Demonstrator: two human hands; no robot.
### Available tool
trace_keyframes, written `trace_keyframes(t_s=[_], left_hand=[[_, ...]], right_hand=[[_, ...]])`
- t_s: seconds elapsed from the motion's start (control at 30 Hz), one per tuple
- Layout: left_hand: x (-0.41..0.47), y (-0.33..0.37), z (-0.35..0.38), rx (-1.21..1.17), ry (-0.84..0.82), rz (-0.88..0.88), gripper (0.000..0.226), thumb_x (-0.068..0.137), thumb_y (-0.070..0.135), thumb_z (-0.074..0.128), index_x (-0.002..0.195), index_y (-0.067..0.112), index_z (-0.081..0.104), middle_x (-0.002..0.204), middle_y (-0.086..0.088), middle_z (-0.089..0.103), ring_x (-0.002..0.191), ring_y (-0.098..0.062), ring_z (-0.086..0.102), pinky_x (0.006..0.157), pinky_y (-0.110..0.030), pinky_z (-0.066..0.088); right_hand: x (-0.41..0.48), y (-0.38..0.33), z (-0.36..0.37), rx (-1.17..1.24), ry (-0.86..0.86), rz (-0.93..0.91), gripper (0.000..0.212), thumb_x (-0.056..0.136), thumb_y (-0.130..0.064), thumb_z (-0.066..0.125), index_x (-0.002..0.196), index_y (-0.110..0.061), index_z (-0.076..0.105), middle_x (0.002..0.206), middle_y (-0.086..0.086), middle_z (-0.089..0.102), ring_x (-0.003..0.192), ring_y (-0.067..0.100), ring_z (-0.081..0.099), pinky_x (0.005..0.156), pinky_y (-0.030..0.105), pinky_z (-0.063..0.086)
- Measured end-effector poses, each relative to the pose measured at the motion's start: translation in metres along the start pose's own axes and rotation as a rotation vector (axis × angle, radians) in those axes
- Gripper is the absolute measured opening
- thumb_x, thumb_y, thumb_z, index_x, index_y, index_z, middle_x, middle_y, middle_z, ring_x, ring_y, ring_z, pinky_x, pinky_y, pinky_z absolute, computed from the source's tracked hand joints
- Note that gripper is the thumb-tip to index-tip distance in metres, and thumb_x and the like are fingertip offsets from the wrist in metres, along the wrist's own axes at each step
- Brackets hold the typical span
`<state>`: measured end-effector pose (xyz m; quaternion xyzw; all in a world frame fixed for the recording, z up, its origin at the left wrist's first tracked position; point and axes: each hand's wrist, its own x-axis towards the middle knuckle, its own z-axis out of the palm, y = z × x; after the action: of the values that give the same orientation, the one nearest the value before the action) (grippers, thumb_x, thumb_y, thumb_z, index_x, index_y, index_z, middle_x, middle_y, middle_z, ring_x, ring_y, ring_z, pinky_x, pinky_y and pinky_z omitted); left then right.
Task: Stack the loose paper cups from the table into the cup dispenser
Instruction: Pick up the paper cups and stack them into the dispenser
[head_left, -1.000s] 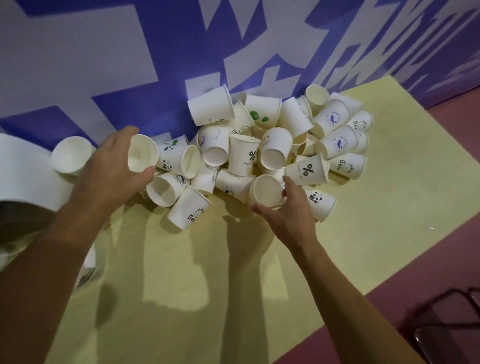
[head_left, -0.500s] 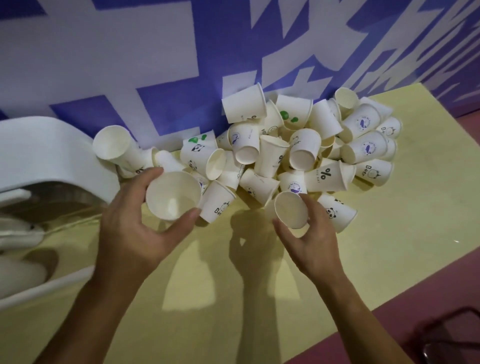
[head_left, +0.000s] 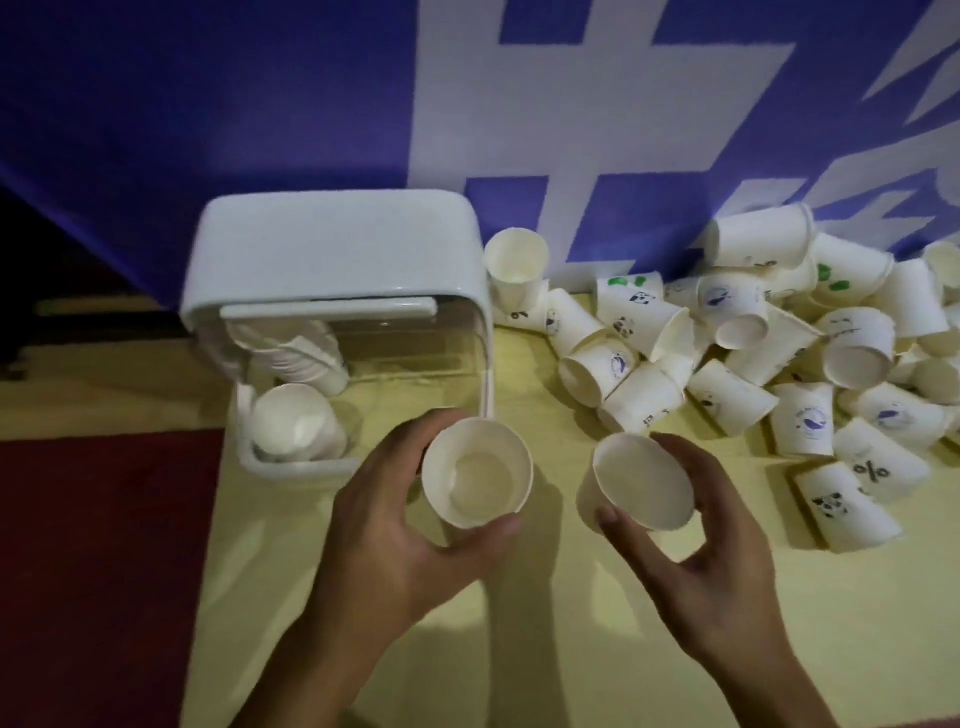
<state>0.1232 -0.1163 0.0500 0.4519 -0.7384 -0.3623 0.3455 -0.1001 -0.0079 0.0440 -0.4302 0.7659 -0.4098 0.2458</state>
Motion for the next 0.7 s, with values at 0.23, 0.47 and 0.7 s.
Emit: trace_keyframes(t_s=[0.23, 0.47, 0.7], left_hand=[[-0.029, -0.053, -0.077, -0.019, 0.14, -0.01, 0.077, 0.07, 0.045, 0.087, 0.135, 0.012, 0.061, 0.133, 0.009, 0.06, 0.123, -0.016, 0.063, 0.089, -0.035, 0.058], [-0.014, -0.08, -0.122, 0.037, 0.221, -0.05, 0.073, 0.074, 0.047, 0.081, 0.133, 0.008, 0.063, 0.128, 0.001, 0.063, 0.121, -0.001, 0.058, 0.095, -0.014, 0.045], [0.019, -0.102, -0.12, 0.105, 0.27, -0.044, 0.075, 0.076, 0.052, 0.076, 0.134, 0.007, 0.063, 0.13, -0.004, 0.064, 0.116, -0.006, 0.059, 0.097, -0.006, 0.039]], right_hand=[[-0.016, -0.054, 0.077, 0.026, -0.103, -0.057, 0.072, 0.065, -0.067, 0.076, 0.128, -0.037, 0.059, 0.125, -0.028, 0.063, 0.114, -0.009, 0.058, 0.087, 0.001, 0.039], [-0.024, -0.091, 0.128, 0.049, -0.125, -0.092, 0.062, 0.065, -0.054, 0.087, 0.12, -0.044, 0.06, 0.119, -0.034, 0.064, 0.111, -0.01, 0.059, 0.085, 0.001, 0.041], [-0.025, -0.1, 0.144, 0.061, -0.133, -0.077, 0.061, 0.066, -0.061, 0.08, 0.12, -0.042, 0.061, 0.119, -0.03, 0.066, 0.112, -0.008, 0.06, 0.085, 0.002, 0.041]])
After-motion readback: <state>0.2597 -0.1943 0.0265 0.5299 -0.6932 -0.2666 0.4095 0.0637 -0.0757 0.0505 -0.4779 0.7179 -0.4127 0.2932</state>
